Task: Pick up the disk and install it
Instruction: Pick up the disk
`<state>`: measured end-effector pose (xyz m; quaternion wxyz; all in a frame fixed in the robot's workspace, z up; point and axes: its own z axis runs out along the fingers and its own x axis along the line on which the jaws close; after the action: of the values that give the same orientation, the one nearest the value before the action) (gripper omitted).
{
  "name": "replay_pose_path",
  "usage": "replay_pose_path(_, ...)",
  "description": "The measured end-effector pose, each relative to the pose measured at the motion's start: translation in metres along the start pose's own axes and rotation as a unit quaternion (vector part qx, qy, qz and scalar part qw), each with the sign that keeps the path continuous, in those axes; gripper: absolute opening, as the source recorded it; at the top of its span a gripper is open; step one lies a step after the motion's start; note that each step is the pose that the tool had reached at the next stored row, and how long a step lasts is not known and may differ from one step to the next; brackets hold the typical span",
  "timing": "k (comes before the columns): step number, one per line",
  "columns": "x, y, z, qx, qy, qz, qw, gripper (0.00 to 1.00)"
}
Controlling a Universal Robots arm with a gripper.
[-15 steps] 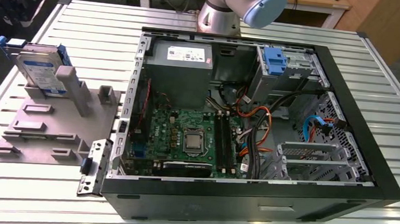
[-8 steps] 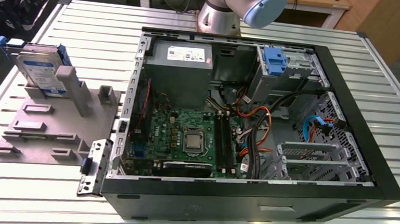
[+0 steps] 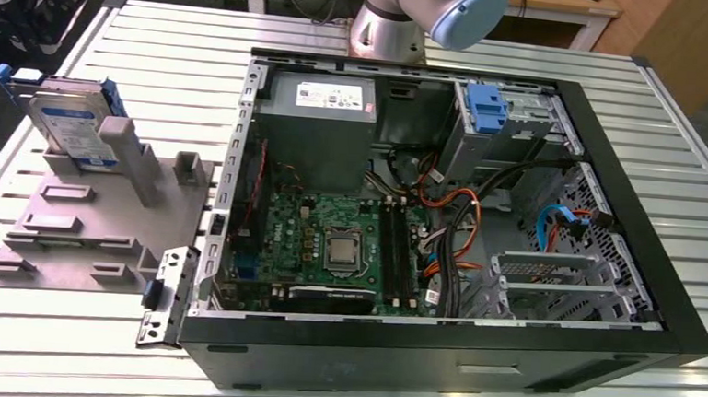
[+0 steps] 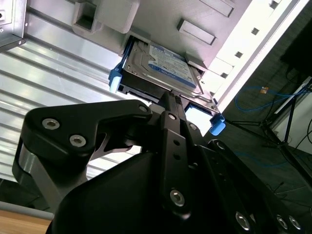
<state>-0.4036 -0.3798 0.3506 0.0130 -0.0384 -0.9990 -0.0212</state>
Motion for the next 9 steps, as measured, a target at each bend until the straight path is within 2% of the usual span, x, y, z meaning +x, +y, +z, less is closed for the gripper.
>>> replay_pose_path(5, 0.0003, 0.0000, 0.0002, -0.0001, -0.0001, -0.001, 1.00000, 0.11)
replay_pose_path(9, 0.0003, 0.0000, 0.0002, 0.0008, 0.0012, -0.030, 0.99955, 0.11)
